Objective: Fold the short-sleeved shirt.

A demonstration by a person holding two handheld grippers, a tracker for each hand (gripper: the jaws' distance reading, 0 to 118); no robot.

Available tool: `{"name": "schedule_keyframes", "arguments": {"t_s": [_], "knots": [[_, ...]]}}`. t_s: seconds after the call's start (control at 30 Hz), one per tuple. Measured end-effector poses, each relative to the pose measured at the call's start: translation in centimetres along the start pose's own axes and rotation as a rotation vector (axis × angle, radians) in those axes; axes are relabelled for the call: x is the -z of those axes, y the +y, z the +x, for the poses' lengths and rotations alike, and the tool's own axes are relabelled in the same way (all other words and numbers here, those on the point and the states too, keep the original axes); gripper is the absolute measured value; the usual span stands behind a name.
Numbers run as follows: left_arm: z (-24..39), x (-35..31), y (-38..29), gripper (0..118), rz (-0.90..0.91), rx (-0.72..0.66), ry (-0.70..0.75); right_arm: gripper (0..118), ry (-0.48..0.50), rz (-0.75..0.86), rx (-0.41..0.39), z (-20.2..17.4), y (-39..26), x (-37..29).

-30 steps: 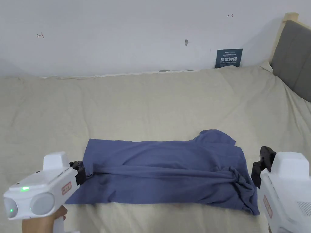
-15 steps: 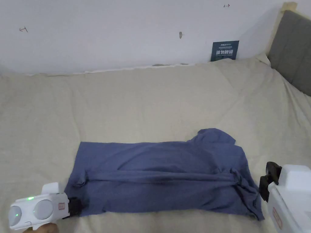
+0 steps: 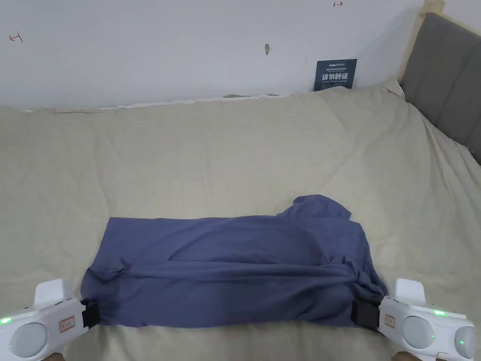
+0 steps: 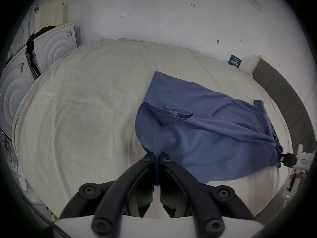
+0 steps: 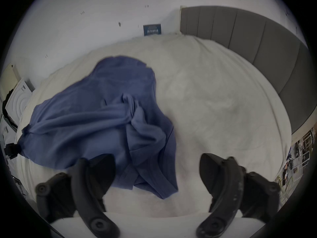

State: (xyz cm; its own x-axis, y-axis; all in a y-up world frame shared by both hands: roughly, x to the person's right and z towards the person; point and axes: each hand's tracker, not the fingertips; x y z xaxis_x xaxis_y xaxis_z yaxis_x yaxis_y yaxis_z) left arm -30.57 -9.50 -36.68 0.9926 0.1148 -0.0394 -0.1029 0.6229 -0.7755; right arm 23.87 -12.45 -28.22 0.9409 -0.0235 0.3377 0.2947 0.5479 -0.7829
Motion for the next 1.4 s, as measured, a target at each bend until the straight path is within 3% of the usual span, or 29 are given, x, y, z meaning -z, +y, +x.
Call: {"name": "schedule_keyframes", "arguments": {"t_s": [0.03, 0.07, 0.1, 0.13, 0.17, 0.23, 0.4, 0.6, 0.73, 0.83, 0.93, 1.0, 1.07, 1.13, 1.17, 1.2, 1.27, 1.4], "knots": [[-0.1, -0.2, 0.0, 5, 0.0, -0.002, 0.0, 89, 0.016, -0.01, -0.001, -0.6, -0.1, -0.2], [-0.2, -0.4, 0.0, 5, 0.003, -0.006, -0.002, 69, 0.035, -0.015, -0.007, -0.7, -0.2, -0.1], [-0.2, -0.4, 0.0, 5, 0.005, -0.008, -0.003, 36, 0.085, -0.018, 0.007, -0.8, -0.4, -0.3], [-0.2, -0.6, -0.1, 5, 0.008, -0.01, -0.001, 20, 0.07, -0.018, 0.005, -0.6, -0.5, -0.3], [-0.3, -0.9, -0.2, 5, 0.009, -0.015, 0.001, 16, 0.08, -0.012, 0.0, -0.4, -0.4, -0.3], [-0.3, -1.6, -0.5, 5, 0.015, -0.024, -0.001, 14, 0.067, 0.012, -0.04, -0.7, -0.4, -1.4], [-0.9, -4.0, -2.3, 5, 0.031, -0.053, -0.006, 14, 0.085, 0.087, 0.006, 0.4, -0.7, -5.6], [-2.8, -7.7, -7.6, 5, 0.003, -0.108, -0.034, 14, 0.102, 0.078, -0.022, 1.6, -3.7, -9.0], [-3.3, -8.3, -11.9, 5, -0.065, -0.118, -0.005, 14, 0.086, 0.006, -0.052, 2.5, -6.7, -7.6], [-3.5, -7.2, -14.2, 5, -0.123, -0.113, 0.025, 14, 0.089, -0.064, -0.022, 2.5, -8.4, -6.1], [-3.4, -6.6, -14.9, 6, -0.108, -0.144, 0.026, 14, 0.083, -0.035, 0.002, 2.2, -8.9, -6.4], [-3.2, -6.9, -14.4, 7, -0.115, -0.155, 0.034, 14, 0.074, -0.037, 0.005, 1.8, -8.5, -6.8], [-2.9, -7.1, -13.9, 24, -0.123, -0.144, 0.042, 24, 0.063, -0.036, 0.01, 1.4, -8.0, -7.4], [-2.1, -8.1, -13.0, 82, -0.105, -0.109, 0.08, 51, 0.042, 0.021, -0.007, 0.8, -7.1, -9.1], [-1.6, -8.9, -12.4, 104, -0.062, -0.101, 0.076, 66, 0.063, 0.083, -0.015, 0.4, -6.5, -10.3], [-1.2, -9.9, -11.7, 118, -0.008, -0.098, 0.057, 84, 0.083, 0.137, -0.022, 0.0, -5.8, -11.6], [0.1, -12.4, -9.8, 117, 0.147, -0.097, 0.018, 107, 0.117, 0.244, -0.041, -0.3, -4.0, -13.6], [2.9, -16.5, -6.0, 117, 0.367, -0.037, 0.013, 109, 0.171, 0.476, -0.099, -1.4, -1.0, -17.7]]}}
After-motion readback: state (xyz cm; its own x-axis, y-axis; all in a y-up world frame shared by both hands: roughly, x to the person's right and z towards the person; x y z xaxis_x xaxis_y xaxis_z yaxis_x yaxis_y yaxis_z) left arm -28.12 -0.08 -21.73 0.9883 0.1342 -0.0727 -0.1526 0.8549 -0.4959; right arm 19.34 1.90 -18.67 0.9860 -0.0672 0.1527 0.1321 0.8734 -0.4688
